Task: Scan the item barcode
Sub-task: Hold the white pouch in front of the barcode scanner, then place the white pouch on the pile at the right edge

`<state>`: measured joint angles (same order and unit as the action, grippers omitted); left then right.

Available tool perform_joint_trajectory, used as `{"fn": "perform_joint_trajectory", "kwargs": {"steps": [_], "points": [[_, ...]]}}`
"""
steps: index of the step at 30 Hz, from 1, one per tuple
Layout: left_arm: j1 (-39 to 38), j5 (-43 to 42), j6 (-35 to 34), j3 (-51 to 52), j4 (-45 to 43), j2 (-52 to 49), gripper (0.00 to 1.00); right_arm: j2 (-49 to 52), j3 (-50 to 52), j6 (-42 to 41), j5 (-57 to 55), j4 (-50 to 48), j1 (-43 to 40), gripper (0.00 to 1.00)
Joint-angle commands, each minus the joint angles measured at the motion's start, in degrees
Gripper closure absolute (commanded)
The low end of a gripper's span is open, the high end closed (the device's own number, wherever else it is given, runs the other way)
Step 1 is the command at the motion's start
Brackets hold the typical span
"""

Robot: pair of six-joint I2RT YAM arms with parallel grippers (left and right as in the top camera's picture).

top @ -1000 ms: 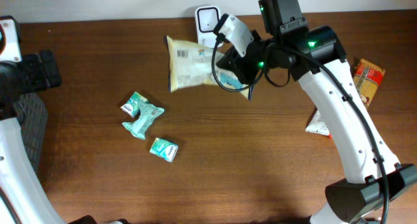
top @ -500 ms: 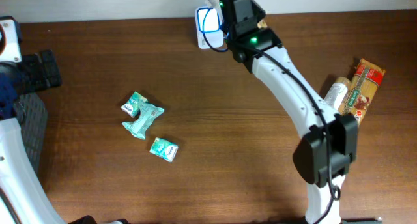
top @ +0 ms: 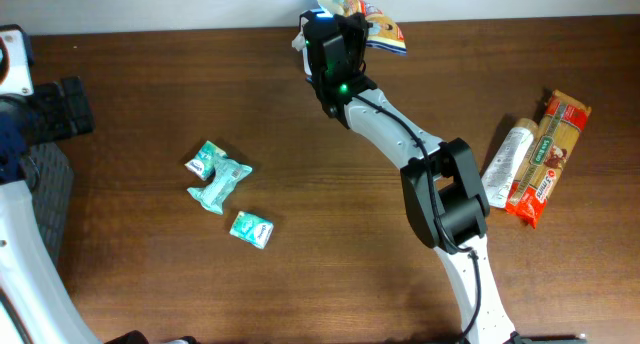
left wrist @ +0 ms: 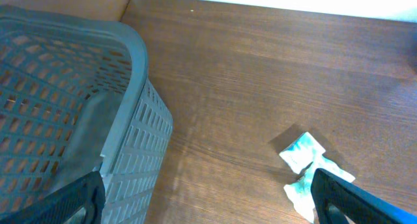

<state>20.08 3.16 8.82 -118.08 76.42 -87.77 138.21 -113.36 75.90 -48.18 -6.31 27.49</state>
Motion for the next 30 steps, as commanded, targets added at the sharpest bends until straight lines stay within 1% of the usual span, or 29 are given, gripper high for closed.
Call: {"fn": "perform_joint_trajectory", "kwargs": {"steps": [1, 6, 8, 10, 13, 15, 17, 18, 20, 22, 24, 26, 29, 30], "points": [[0.35, -0.59, 0.72, -0.09, -0.2, -0.09, 0.01, -0.83, -1.07, 0.35, -1.57, -0.57, 0.22, 0.96], [0.35, -0.61, 0.72, -0.09, -0.15, -0.09, 0.01, -0.94, -1.07, 0.13, -1.62, -0.5, 0.31, 0.96], [0.35, -0.59, 0.72, -0.09, -0.07, -0.09, 0.01, -2.49, -1.07, -0.94, -1.6, 1.11, 0.31, 0.96], [0.35, -0.59, 0.72, -0.09, -0.07, -0.09, 0.01, -7.91, -1.07, -8.31, 0.22, 8.09, -0.22, 0.96], [0.35, -0.59, 0.72, -0.09, -0.07, -0.09, 0.01, -16.72, -1.09, -20.94, 5.66, 21.99, -1.51, 0.96], [0.35, -0.61, 0.72, -0.09, -0.07, -0.09, 0.01, -24.26, -1.09, -33.94, 14.12, 35.54, -2.78, 0.96], [0.35, -0.61, 0.72, -0.09, -0.07, -0.09, 0.01, -30.93, -1.09, -46.42, 26.6, 47.41, -5.35, 0.96], [0.35, -0.61, 0.72, -0.09, -0.07, -0.09, 0.01, -34.05, -1.09, -52.61, 34.8, 53.59, -7.93, 0.96], [0.35, -0.61, 0.72, -0.09, -0.07, -0.09, 0.01, -37.53, -1.09, -61.46, 46.05, 62.16, -13.99, 0.96], [0.35, -0.59, 0.72, -0.09, -0.07, -0.09, 0.01, -38.53, -1.09, -64.41, 55.1, 70.05, -22.12, 0.96], [0.35, -0.61, 0.72, -0.09, -0.07, -0.09, 0.01, -37.77, -1.07, -64.41, 58.55, 75.78, -29.9, 0.96], [0.35, -0.59, 0.72, -0.09, -0.07, -0.09, 0.01, -35.45, -1.03, -64.41, 58.55, 80.7, -39.39, 0.96], [0.35, -0.61, 0.72, -0.09, -0.07, -0.09, 0.01, -30.86, -0.96, -64.81, 58.55, 83.32, -48.87, 0.96], [0.35, -0.59, 0.72, -0.09, 0.02, -0.09, 0.01, -28.83, -0.96, -67.21, 58.58, 83.34, -52.13, 0.96]]}}
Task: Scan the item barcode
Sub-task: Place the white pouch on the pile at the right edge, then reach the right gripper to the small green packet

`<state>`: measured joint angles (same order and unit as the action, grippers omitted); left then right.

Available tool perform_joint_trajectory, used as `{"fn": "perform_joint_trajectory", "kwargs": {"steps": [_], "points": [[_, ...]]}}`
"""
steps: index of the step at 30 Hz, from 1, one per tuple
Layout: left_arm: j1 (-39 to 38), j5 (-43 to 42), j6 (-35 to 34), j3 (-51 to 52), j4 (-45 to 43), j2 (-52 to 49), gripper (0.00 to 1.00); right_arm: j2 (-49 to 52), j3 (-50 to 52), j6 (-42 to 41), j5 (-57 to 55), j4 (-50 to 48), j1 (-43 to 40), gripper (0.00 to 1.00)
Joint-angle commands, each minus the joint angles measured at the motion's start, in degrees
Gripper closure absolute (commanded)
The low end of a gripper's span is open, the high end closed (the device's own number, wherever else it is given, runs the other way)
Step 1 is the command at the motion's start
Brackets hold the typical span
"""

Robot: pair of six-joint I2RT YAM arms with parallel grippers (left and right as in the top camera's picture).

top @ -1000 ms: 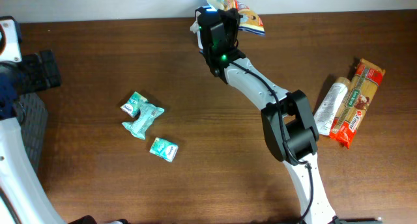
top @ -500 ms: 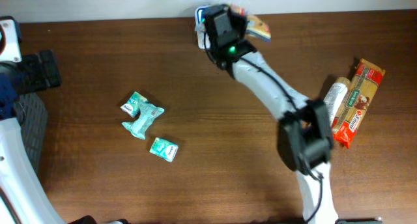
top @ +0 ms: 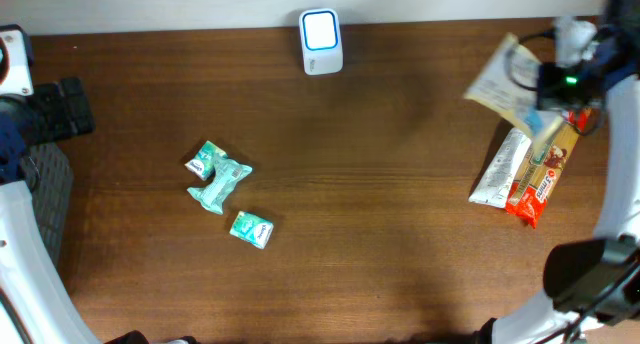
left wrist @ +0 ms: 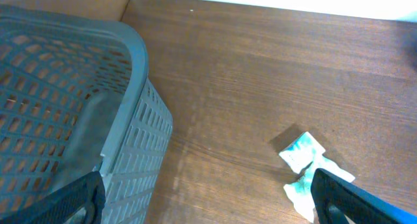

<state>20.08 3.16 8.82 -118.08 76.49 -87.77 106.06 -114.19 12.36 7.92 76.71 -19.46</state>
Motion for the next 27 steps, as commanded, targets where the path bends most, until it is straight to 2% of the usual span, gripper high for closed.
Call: {"fn": "perform_joint_trajectory", "kwargs": {"steps": [1, 5, 6, 7, 8, 9, 10, 13, 18, 20, 23, 25, 27], "points": [[0.35, -0.59, 0.72, -0.09, 0.17, -0.09, 0.01, 6.23, -0.13, -6.82, 2.69, 0.33, -8.98, 0.96], [0.35, -0.59, 0.72, -0.09, 0.72, -0.09, 0.01, 13.73, -0.13, -7.3, 6.86, 0.24, -15.93, 0.96], [0.35, -0.61, 0.72, -0.09, 0.72, -0.09, 0.01, 14.84, -0.13, -7.32, 6.91, 0.2, -16.76, 0.93], [0.35, -0.61, 0.7, -0.09, 0.72, -0.09, 0.01, 15.08, -0.13, -7.32, 7.28, 0.24, -16.98, 0.73], [0.35, -0.61, 0.72, -0.09, 0.72, -0.09, 0.01, 15.06, -0.15, -7.32, 8.07, 0.44, -16.94, 0.45], [0.35, -0.59, 0.72, -0.09, 0.72, -0.09, 0.01, 14.84, -0.24, -7.32, 9.16, 0.81, -16.92, 0.07], [0.35, -0.59, 0.72, -0.09, 0.72, -0.09, 0.01, 14.6, -0.37, -7.32, 10.91, 1.25, -16.92, 0.01], [0.35, -0.59, 0.72, -0.09, 0.72, -0.09, 0.01, 13.79, -3.32, -7.3, 13.07, 6.16, -16.55, 0.01], [0.35, -0.59, 0.72, -0.09, 0.72, -0.09, 0.01, 13.31, -23.15, -7.34, 13.09, 20.63, -12.0, 0.01], [0.35, -0.59, 0.72, -0.09, 0.72, -0.09, 0.01, 12.57, -27.8, -7.3, 15.91, 20.55, -5.9, 0.01], [0.35, -0.59, 0.72, -0.09, 0.72, -0.09, 0.01, 12.81, -27.32, -7.26, 23.85, 16.02, 6.27, 0.01], [0.35, -0.59, 0.72, -0.09, 0.72, -0.09, 0.01, 13.4, -25.92, -6.75, 23.78, 12.87, 14.73, 0.01], [0.35, -0.61, 0.72, -0.09, 0.72, -0.09, 0.01, 14.69, -24.61, -6.6, 21.73, 10.75, 22.47, 0.05]]}}
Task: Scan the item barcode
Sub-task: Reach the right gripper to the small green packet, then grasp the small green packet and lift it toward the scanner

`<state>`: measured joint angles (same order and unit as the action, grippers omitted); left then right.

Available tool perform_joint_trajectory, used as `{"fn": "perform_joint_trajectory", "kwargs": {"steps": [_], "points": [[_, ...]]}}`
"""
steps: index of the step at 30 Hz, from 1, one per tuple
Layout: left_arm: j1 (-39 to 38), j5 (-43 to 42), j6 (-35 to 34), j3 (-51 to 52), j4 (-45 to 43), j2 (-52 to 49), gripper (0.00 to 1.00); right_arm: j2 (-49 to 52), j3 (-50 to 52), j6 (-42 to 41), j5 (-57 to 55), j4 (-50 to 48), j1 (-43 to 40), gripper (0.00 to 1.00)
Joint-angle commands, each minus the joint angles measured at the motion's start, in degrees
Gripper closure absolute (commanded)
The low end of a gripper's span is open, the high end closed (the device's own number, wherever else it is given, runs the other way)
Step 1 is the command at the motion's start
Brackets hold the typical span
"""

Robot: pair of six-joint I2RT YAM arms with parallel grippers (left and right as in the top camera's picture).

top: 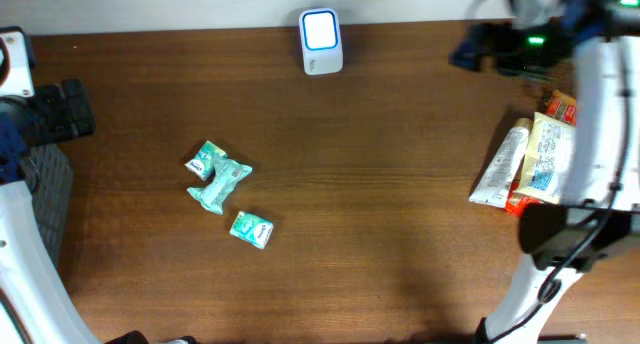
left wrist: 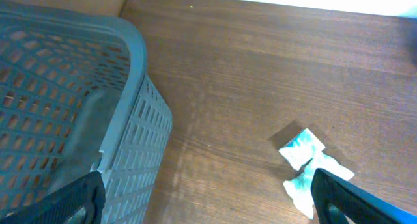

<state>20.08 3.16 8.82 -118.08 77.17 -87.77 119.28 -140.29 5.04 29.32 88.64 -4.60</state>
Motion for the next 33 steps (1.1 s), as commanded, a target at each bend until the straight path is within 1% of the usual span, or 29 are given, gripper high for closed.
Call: {"fn": "perform_joint_trajectory", "kwargs": {"steps": [1, 2, 3, 5, 7, 10, 12, 14, 17, 18, 20, 21, 23, 24, 25, 26, 29, 33], "points": [[0.35, -0.59, 0.72, -0.09, 0.04, -0.09, 0.01, 2.86, 2.34, 3.15, -0.46, -1.99, 12.57, 0.07], [0.35, -0.61, 0.72, -0.09, 0.04, -0.09, 0.01, 3.72, 2.91, 4.57, -0.44, -2.14, 15.02, 0.07], [0.33, -0.61, 0.72, -0.09, 0.04, -0.09, 0.01, 5.38, 4.24, 6.03, -0.52, -2.21, 19.15, 0.1], [0.35, -0.59, 0.72, -0.09, 0.04, -0.09, 0.01, 9.75, 7.56, 6.32, 0.04, -1.95, 26.93, 0.14], [0.35, -0.59, 0.72, -0.09, 0.04, -0.09, 0.01, 12.57, 10.43, 6.32, 1.14, -2.16, 31.56, 0.17], [0.35, -0.61, 0.72, -0.09, 0.04, -0.09, 0.01, 16.22, 17.31, 6.54, 1.6, -6.25, 39.12, 0.18], [0.35, -0.61, 0.72, -0.09, 0.04, -0.09, 0.01, 16.85, 21.49, 6.49, 4.81, -11.5, 42.23, 0.18], [0.35, -0.61, 0.72, -0.09, 0.04, -0.09, 0.01, 16.85, 25.77, 1.92, 6.08, -18.62, 44.5, 0.23], [0.35, -0.59, 0.72, -0.09, 0.04, -0.09, 0.01, 16.98, 29.66, -2.62, 6.05, -25.79, 46.56, 0.3], [0.35, -0.61, 0.72, -0.09, 0.04, -0.09, 0.01, 17.0, 30.69, -3.43, 6.01, -27.21, 46.97, 0.34], [0.35, -0.61, 0.72, -0.09, 0.04, -0.09, 0.01, 17.07, 32.24, -4.07, 6.05, -28.5, 47.01, 0.37], [0.35, -0.61, 0.72, -0.09, 0.04, -0.09, 0.01, 17.07, 33.03, -4.52, 6.05, -29.07, 47.01, 0.4], [0.35, -0.61, 0.72, -0.09, 0.04, -0.09, 0.01, 17.07, 33.99, -5.92, 6.12, -30.01, 47.01, 0.5], [0.35, -0.61, 0.72, -0.09, 0.04, -0.09, 0.01, 17.07, 34.12, -6.21, 6.23, -30.18, 47.01, 0.56], [0.35, -0.61, 0.72, -0.09, 0.04, -0.09, 0.01, 17.07, 34.14, -7.02, 6.29, -30.23, 47.04, 0.71], [0.35, -0.61, 0.72, -0.09, 0.04, -0.09, 0.01, 17.07, 34.14, -7.72, 6.54, -30.23, 47.04, 0.79], [0.35, -0.61, 0.72, -0.09, 0.04, -0.09, 0.01, 17.07, 34.14, -8.55, 7.41, -30.21, 48.0, 0.96], [0.35, -0.59, 0.72, -0.09, 0.04, -0.09, 0.01, 16.85, 34.05, -8.55, 7.76, -29.79, 47.32, 0.96]]}}
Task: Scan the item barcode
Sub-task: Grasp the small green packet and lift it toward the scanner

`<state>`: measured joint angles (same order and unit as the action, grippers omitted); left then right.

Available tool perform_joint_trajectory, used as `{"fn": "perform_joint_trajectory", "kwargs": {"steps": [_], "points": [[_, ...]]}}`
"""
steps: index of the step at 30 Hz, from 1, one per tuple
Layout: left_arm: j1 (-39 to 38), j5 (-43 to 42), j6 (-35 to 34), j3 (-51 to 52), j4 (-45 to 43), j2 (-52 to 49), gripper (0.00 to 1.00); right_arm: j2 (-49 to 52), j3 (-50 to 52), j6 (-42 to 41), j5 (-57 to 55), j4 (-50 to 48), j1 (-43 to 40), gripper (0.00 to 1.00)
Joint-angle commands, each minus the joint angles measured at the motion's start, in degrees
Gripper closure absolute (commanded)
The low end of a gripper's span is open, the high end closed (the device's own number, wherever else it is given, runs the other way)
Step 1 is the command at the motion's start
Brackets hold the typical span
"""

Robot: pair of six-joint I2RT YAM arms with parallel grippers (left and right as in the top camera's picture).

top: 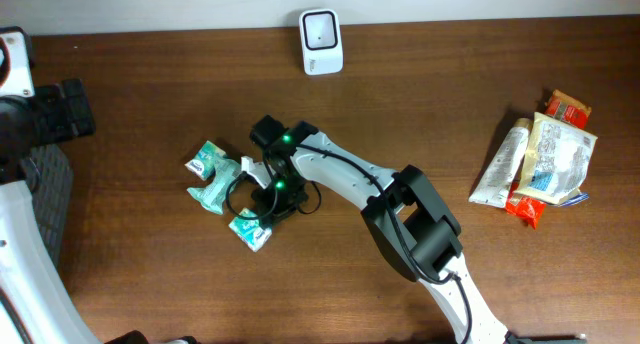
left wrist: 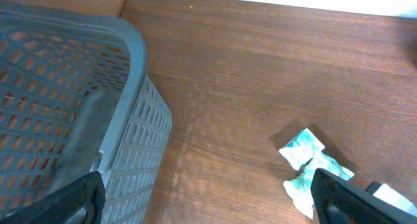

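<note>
Three teal packets lie left of the table's middle: two touching point(top: 215, 174) and one apart point(top: 250, 229). In the left wrist view the pair point(left wrist: 311, 164) shows at lower right. My right gripper point(top: 268, 196) is down between the pair and the single packet, touching or almost touching them; its fingers are hidden under the wrist, so I cannot tell their state. The white scanner point(top: 320, 29) stands at the back edge. My left gripper point(left wrist: 208, 193) stays open and holds nothing, beside the basket at the far left.
A grey mesh basket point(left wrist: 78, 107) fills the left of the left wrist view. At the right of the table lies a pile: a snack bag point(top: 555, 154), a white tube point(top: 497, 169) and an orange pasta pack point(top: 528, 204).
My right arm was at the back right near the pile; its gripper is now down at the teal packets left of centre. The snack bag still lies on the pile. The left gripper has not moved.
My right gripper held the snack bag at the scanner. Then it held the bag above the pile at the right. Then the bag lay on the pile and the arm stood clear of it. Now the gripper is at the teal packets.
</note>
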<state>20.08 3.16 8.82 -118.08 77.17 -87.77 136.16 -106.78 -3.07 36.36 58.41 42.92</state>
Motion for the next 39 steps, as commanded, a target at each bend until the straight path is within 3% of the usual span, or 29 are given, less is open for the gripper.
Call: {"fn": "perform_joint_trajectory", "kwargs": {"steps": [1, 4, 6, 9, 10, 11, 12, 15, 18, 21, 22, 24, 27, 31, 39], "points": [[0.35, -0.61, 0.72, -0.09, 0.04, -0.09, 0.01, -0.28, 0.15, -0.44, 0.72, 1.33, -1.42, 0.96], [0.35, -0.61, 0.72, -0.09, 0.04, -0.09, 0.01, -2.73, -0.28, -0.85, -1.2, 2.67, -5.79, 0.96], [0.35, -0.59, 0.72, -0.09, 0.04, -0.09, 0.01, -4.87, -0.31, -8.07, -10.64, 3.8, -8.81, 0.96], [0.35, -0.59, 0.72, -0.09, 0.04, -0.09, 0.01, -5.03, -0.24, -9.44, -12.87, 5.51, -10.45, 0.96], [0.35, -0.61, 0.72, -0.09, 0.04, -0.09, 0.01, -4.98, -0.24, -9.44, -12.87, 5.81, -10.4, 0.88], [0.35, -0.61, 0.72, -0.09, 0.04, -0.09, 0.01, -4.98, -0.24, -9.44, -12.87, 5.79, -10.14, 0.66], [0.35, -0.61, 0.7, -0.09, 0.04, -0.09, 0.01, -4.96, -0.24, -9.46, -12.85, 5.73, -9.73, 0.57], [0.35, -0.59, 0.72, -0.09, 0.04, -0.09, 0.01, -4.63, 0.92, -9.49, -12.66, 5.86, -8.61, 0.53], [0.35, -0.61, 0.72, -0.09, 0.04, -0.09, 0.01, -4.28, 3.13, -10.86, -12.68, 4.22, -8.04, 0.57], [0.35, -0.61, 0.72, -0.09, 0.04, -0.09, 0.01, -4.28, 5.66, -13.6, -12.7, 2.14, -8.07, 0.79], [0.35, -0.59, 0.72, -0.09, 0.04, -0.09, 0.01, -4.28, 5.75, -13.55, -12.68, 2.14, -8.11, 0.95], [0.35, -0.61, 0.72, -0.09, 0.04, -0.09, 0.01, -4.33, 5.57, -13.53, -12.52, 2.01, -8.37, 0.96], [0.35, -0.61, 0.72, -0.09, 0.04, -0.09, 0.01, -5.31, 3.37, -7.87, -3.34, 4.2, -10.45, 0.96], [0.35, -0.59, 0.72, -0.09, 0.04, -0.09, 0.01, -11.96, -0.79, 3.85, 19.43, 8.5, -17.73, 0.96], [0.35, -0.59, 0.72, -0.09, 0.04, -0.09, 0.01, -23.41, -0.81, 6.25, 48.48, 8.31, -33.33, 0.96]]}}
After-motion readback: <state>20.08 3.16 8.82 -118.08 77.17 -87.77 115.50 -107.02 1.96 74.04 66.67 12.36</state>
